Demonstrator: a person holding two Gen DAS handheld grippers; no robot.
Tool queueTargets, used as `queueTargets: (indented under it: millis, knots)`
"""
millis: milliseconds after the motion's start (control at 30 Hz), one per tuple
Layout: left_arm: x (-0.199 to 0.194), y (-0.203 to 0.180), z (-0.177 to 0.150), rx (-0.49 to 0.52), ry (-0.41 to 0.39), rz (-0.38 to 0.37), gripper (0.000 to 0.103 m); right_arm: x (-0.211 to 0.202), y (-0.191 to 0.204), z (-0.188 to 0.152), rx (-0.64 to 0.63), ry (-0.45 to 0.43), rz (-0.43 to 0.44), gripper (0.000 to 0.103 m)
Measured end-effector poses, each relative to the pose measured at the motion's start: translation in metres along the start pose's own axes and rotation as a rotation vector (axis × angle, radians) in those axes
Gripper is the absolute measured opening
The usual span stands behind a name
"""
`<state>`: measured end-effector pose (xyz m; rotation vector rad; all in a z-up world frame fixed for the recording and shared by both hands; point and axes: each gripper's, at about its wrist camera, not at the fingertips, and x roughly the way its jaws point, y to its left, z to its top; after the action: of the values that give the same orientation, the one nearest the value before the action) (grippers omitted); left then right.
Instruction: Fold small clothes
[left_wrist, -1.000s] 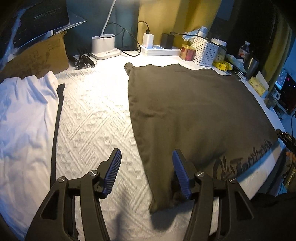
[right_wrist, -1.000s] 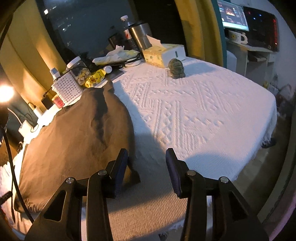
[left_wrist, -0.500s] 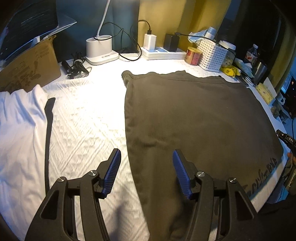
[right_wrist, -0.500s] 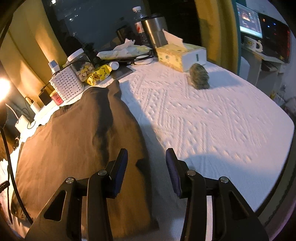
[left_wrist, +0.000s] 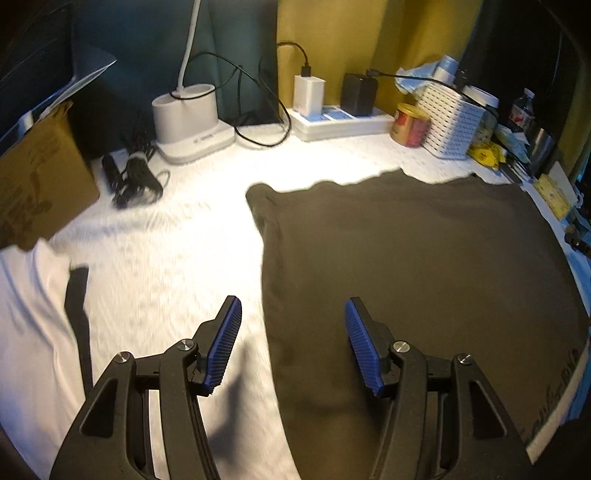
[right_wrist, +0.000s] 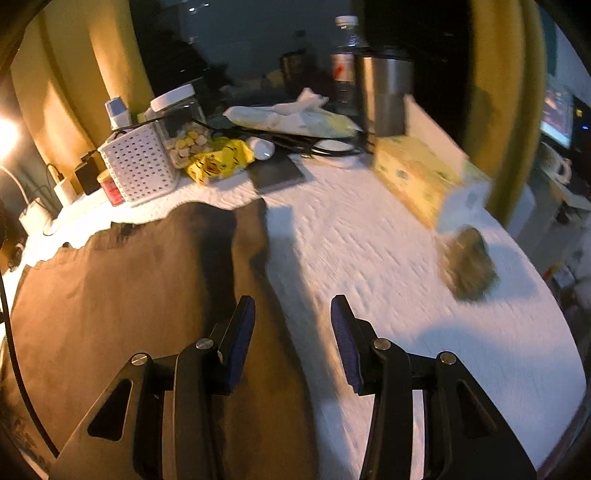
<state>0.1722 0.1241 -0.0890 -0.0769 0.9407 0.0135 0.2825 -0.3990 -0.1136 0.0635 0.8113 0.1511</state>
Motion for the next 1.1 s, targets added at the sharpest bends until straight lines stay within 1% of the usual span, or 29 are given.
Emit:
queueTargets:
  millis: [133,200,333,433,467,500,533,567,600,633,667,700,800,933,1100]
  knots:
    - [0.019,0.009,0.018,0.012,-0.014,0.018,0.058,0.017,0.009,0.024,-0.059,0.008,0.028,0.045]
    - [0.029,0.014,0.026,0.011,-0.013,0.026,0.058,0.031,0.012,0.035,-0.089,0.029,0.052,0.045]
    - [0.047,0.022,0.041,0.008,-0.015,0.018,0.058,0.064,0.013,0.053,-0.100,0.077,0.091,0.045]
    - [0.055,0.019,0.049,0.039,-0.033,-0.006,0.057,0.084,0.016,0.059,-0.110,0.114,0.135,0.045]
    - [0.060,0.017,0.051,0.050,-0.027,-0.007,0.051,0.090,0.018,0.060,-0.111,0.122,0.147,0.045]
    - [0.063,0.016,0.052,0.058,-0.017,-0.013,0.036,0.091,0.019,0.061,-0.117,0.110,0.149,0.045]
    - [0.065,0.013,0.054,0.079,-0.026,-0.004,0.035,0.094,0.021,0.062,-0.126,0.108,0.155,0.045]
    - [0.066,0.010,0.055,0.091,-0.024,-0.013,0.022,0.095,0.022,0.064,-0.133,0.103,0.157,0.041]
    - [0.066,0.009,0.056,0.098,-0.020,-0.032,0.003,0.096,0.024,0.065,-0.140,0.103,0.162,0.032]
    - [0.066,0.006,0.058,0.110,-0.014,-0.042,0.002,0.097,0.026,0.065,-0.151,0.105,0.163,0.010]
    - [0.066,0.004,0.058,0.120,-0.017,-0.030,0.002,0.098,0.028,0.065,-0.163,0.105,0.158,0.006]
    - [0.066,0.002,0.059,0.130,-0.025,-0.016,0.002,0.098,0.030,0.065,-0.177,0.100,0.164,0.005]
    - [0.053,0.001,0.061,0.105,-0.101,0.017,0.001,0.092,0.035,0.066,-0.221,0.062,0.142,0.004]
    - [0.034,0.001,0.067,0.094,-0.183,0.050,0.002,0.077,0.024,0.081,-0.182,-0.021,0.124,0.004]
    - [0.018,0.002,0.080,0.096,-0.245,0.068,0.001,0.065,0.022,0.098,-0.176,-0.094,0.114,0.004]
